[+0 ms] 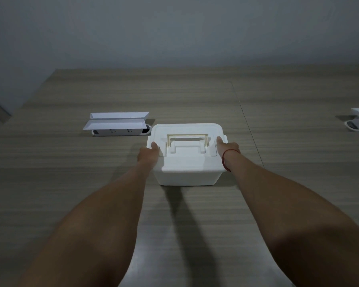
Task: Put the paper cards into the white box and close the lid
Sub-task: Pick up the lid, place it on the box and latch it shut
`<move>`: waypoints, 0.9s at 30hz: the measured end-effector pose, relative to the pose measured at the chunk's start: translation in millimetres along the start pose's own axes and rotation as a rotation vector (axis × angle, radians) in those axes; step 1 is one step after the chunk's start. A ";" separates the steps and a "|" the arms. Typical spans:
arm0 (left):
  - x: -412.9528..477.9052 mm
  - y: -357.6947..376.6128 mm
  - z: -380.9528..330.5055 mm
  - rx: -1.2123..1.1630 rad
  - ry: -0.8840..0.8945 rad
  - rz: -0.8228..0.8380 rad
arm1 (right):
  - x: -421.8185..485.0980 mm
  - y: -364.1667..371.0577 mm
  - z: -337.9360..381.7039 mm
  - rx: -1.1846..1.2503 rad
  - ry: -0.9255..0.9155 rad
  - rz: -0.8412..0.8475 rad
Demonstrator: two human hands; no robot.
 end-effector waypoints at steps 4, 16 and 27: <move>9.3 -2.4 7.8 -0.078 -0.029 0.072 | -4.6 -1.6 2.1 0.088 0.059 0.074; 10.9 -6.7 8.0 0.031 0.190 -0.273 | -3.2 -0.6 -2.5 0.115 0.010 -0.082; -4.2 2.0 2.9 -0.030 0.337 -0.310 | -9.2 3.1 -4.2 -0.073 -0.101 -0.172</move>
Point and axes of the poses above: each hand's wrist, its own x-axis towards the middle knuckle, its own y-axis out of the palm, z = x × y, the point moved 2 cm from there along x, towards the middle knuckle, and after that the axes turned 12 degrees about -y, right-handed, at the moved point
